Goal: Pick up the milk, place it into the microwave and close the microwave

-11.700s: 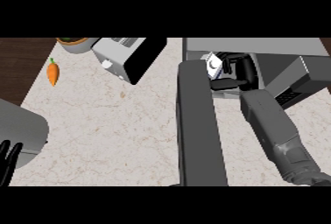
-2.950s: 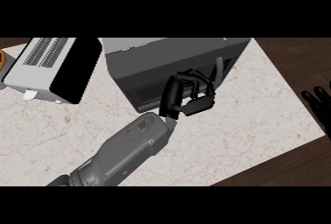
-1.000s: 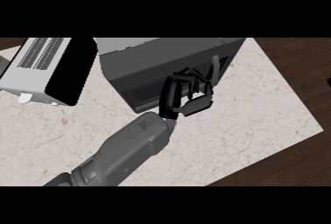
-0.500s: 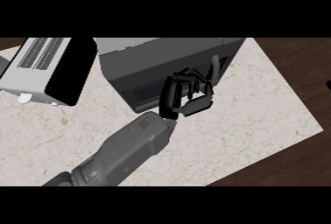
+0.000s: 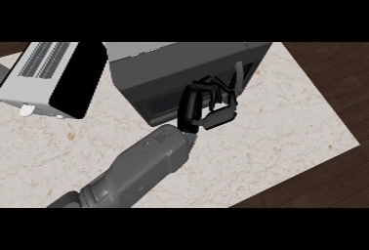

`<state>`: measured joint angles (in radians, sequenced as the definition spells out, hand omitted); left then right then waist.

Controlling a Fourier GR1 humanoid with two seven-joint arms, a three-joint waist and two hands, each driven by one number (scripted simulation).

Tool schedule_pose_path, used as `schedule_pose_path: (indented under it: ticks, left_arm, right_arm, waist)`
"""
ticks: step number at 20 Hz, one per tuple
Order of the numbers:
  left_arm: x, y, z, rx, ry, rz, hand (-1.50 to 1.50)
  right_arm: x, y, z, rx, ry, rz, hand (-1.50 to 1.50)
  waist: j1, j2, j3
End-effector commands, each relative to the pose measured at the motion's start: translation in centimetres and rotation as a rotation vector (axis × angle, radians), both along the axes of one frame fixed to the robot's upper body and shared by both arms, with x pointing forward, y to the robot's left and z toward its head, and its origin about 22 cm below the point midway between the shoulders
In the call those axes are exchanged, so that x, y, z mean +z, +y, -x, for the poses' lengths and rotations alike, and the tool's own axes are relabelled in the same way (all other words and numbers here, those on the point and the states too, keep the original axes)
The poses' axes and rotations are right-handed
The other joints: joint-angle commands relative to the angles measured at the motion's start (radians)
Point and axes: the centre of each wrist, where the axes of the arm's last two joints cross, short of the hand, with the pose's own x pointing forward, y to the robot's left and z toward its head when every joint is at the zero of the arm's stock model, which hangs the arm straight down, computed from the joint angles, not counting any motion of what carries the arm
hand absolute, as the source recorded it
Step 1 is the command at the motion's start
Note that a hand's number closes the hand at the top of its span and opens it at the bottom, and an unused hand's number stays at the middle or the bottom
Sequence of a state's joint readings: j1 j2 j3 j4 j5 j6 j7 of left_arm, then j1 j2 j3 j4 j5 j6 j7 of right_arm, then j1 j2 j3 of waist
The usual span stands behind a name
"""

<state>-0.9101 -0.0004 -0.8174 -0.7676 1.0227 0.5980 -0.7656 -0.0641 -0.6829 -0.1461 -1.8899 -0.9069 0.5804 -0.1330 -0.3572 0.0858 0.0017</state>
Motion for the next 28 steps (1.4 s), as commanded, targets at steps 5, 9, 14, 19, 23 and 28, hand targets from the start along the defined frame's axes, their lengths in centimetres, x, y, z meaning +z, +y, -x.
schedule_pose_path:
  ticks: [5, 9, 14, 19, 23, 28]
  left_arm:
    - [0.2, 0.5, -2.0, 0.011, 0.016, -0.118, 1.5]
    - [-0.6, 1.1, -2.2, 0.083, 0.081, -0.161, 1.5]
    - [-1.8, 1.7, -1.9, 0.134, 0.132, -0.173, 1.5]
    - [-2.8, 2.4, -1.7, 0.198, 0.198, -0.18, 1.5]
    - [-3.4, 2.5, -1.3, 0.175, 0.228, -0.164, -1.5]
    - [-3.8, 2.7, -1.2, 0.166, 0.24, -0.157, -1.5]
  right_arm:
    - [0.5, 0.4, -0.1, 0.078, -0.016, -0.021, -1.5]
    - [0.3, 0.4, 0.0, 0.113, 0.003, -0.029, -1.5]
    - [1.0, 0.3, 0.2, 0.12, -0.017, -0.029, -1.5]
    - [1.4, -0.3, 0.5, 0.098, -0.012, -0.014, -1.5]
    - [1.6, -0.5, 1.0, 0.098, -0.011, -0.016, -1.5]
    - [1.3, -0.9, 1.8, 0.069, 0.015, -0.018, -1.5]
  waist:
    - [-0.009, 0.011, 0.003]
    - [0.001, 0.012, 0.004]
    - [0.031, 0.002, -0.001]
    - [0.067, -0.003, -0.003]
    - [0.078, -0.005, -0.004]
    - [0.09, -0.015, -0.003]
